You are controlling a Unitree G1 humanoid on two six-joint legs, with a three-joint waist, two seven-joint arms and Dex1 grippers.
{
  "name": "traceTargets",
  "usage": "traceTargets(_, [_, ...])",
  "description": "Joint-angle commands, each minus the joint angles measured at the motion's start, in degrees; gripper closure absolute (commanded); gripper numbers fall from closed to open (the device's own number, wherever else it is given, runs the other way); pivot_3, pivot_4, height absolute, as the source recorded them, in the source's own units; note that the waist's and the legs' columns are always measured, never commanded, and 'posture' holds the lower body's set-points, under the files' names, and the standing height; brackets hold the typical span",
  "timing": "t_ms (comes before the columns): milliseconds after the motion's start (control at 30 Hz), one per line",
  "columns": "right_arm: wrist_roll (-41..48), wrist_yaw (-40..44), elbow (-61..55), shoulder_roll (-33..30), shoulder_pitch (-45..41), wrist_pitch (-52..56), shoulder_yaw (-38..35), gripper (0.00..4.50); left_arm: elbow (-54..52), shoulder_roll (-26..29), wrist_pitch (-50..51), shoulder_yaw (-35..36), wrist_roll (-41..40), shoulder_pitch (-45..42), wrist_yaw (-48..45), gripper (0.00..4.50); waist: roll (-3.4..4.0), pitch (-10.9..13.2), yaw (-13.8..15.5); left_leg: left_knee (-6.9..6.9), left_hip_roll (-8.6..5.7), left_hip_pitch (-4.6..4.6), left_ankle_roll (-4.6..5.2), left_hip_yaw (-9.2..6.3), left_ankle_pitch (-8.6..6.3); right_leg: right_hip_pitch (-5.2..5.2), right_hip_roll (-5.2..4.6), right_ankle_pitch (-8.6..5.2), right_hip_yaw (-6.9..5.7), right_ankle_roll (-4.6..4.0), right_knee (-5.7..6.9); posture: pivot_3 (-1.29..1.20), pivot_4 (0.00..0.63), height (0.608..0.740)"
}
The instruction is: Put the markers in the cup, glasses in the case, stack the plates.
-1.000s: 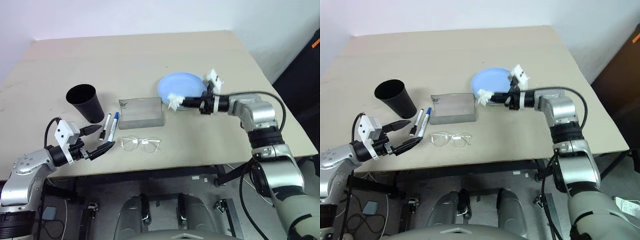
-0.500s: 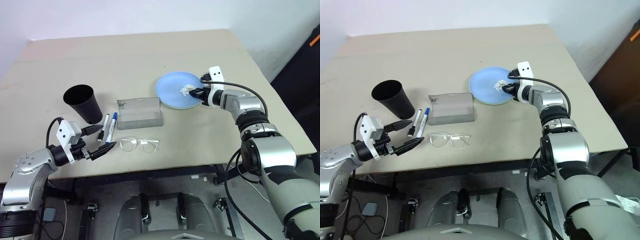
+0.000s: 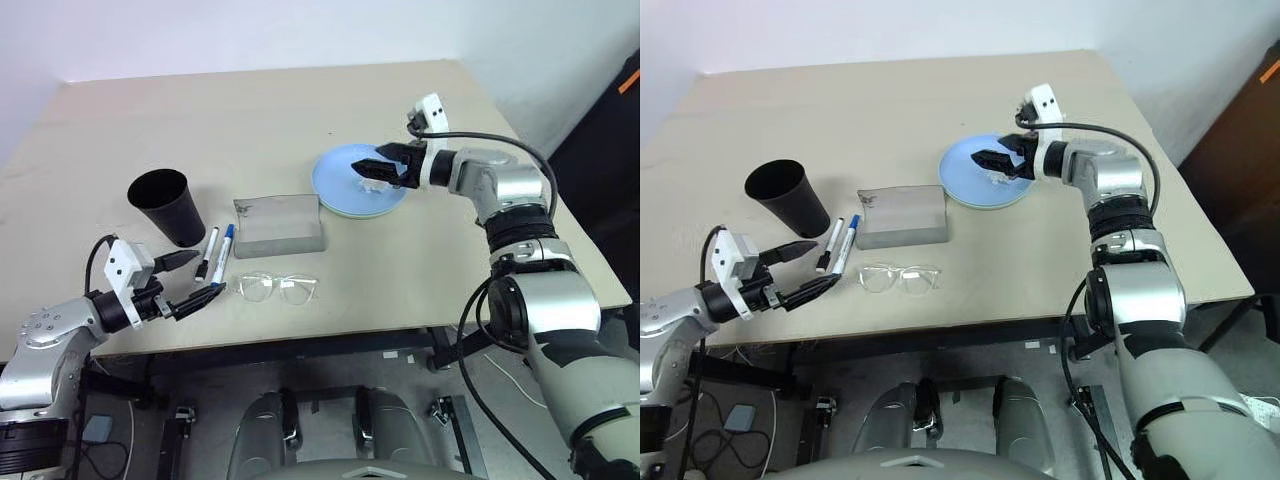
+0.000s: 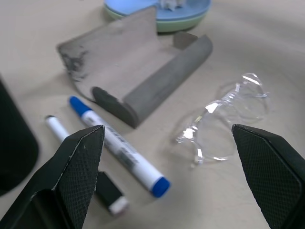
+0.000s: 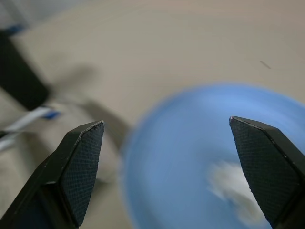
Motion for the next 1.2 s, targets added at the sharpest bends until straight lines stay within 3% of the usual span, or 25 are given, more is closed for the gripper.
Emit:
traceTargets(33, [4.06,7.87,-14.11,-0.72,2.17,10.02,5.25,0.02,-3.49,1.47,3.07,4.75,-4.94,0.95,-0.41,0.00,-0.01,0.00,-0.10,0.01,0.02,0.00,0.00,-0.01,0.00,-0.03,-0.03,0.00,0.01,0.00,-0.01,0.00,0.150,0.711])
traceTargets(267, [6.10,13.13,-18.79,1.43,1.75,17.54,12.47,0.02,-7.55,3.39,7.64,5.87,-6.59,3.23,0.32,0.00,-0.02,-0.01,0.06,-0.02,0.02,0.03,-0.01,-0.01,-0.01,-0.12,-0.03,0.05,-0.01,-0.09,-0.03,0.00,0.150,0.711])
traceTargets(500, [3.20,16.52,-12.75,6.70,-0.07,18.29,21.67,0.02,-13.87,3.67,13.17,6.43,-9.88,5.74,1.88,0.00,-0.03,-0.01,0.00,-0.23,0.02,-0.03,-0.01,0.06,-0.02,-0.15,0.02,0.12,-0.07,-0.20,-0.31,0.00,0.150,0.711])
traceTargets(700, [2.33,18.39,-8.28,11.26,-1.68,17.92,24.75,0.02,-16.53,6.12,16.45,8.04,-12.04,9.12,-0.22,0.00,-0.02,-0.01,0.03,-0.33,0.03,-0.08,-0.03,0.13,-0.01,-0.18,0.09,0.12,-0.07,-0.18,-0.48,0.00,0.150,0.711])
traceTargets(933, [-0.33,18.90,-3.06,15.87,-3.06,16.70,27.17,0.02,-15.46,6.56,14.58,8.08,-10.01,10.73,-1.47,0.00,-0.16,-0.09,0.26,-0.91,0.05,-0.08,-0.26,0.54,0.12,-0.20,0.00,0.16,-0.06,-0.27,-0.46,0.00,0.150,0.711])
traceTargets(1000, [-1.04,19.54,-2.10,16.62,-3.29,16.38,27.80,0.02,-14.42,6.34,13.52,7.83,-9.26,10.86,-2.03,0.00,-0.18,-0.09,0.32,-1.19,0.09,-0.08,-0.48,1.08,0.26,-0.70,-0.08,0.17,-0.05,-0.29,-0.44,0.00,0.150,0.711])
traceTargets(1200, [-4.44,19.33,1.16,18.20,-3.53,14.54,29.84,0.02,-11.16,5.46,9.97,7.20,-7.24,11.29,-4.04,0.00,-0.20,-0.09,-0.49,-1.11,0.14,-0.08,-0.58,0.76,0.32,-0.83,0.03,0.19,0.02,-0.30,-0.42,0.00,0.150,0.711])
